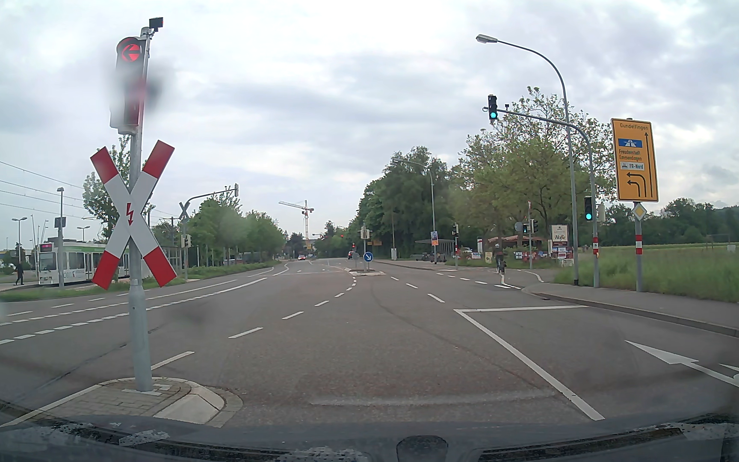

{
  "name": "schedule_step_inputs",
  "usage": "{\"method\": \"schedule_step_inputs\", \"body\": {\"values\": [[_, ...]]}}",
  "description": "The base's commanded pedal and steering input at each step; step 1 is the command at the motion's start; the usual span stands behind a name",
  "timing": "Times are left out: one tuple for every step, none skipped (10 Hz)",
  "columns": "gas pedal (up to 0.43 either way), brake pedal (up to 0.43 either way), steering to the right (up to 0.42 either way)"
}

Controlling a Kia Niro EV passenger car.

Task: Follow the waypoints while adhering to traffic rules and regulations

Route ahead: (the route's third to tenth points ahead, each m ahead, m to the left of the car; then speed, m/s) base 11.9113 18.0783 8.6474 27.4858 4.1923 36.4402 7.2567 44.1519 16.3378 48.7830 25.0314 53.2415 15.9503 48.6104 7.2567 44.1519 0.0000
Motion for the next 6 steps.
{"method": "schedule_step_inputs", "body": {"values": [[0.000, 0.201, 0.009], [0.000, 0.201, 0.009], [0.000, 0.201, 0.009], [0.000, 0.201, 0.009], [0.000, 0.201, 0.009], [0.000, 0.195, 0.009]]}}
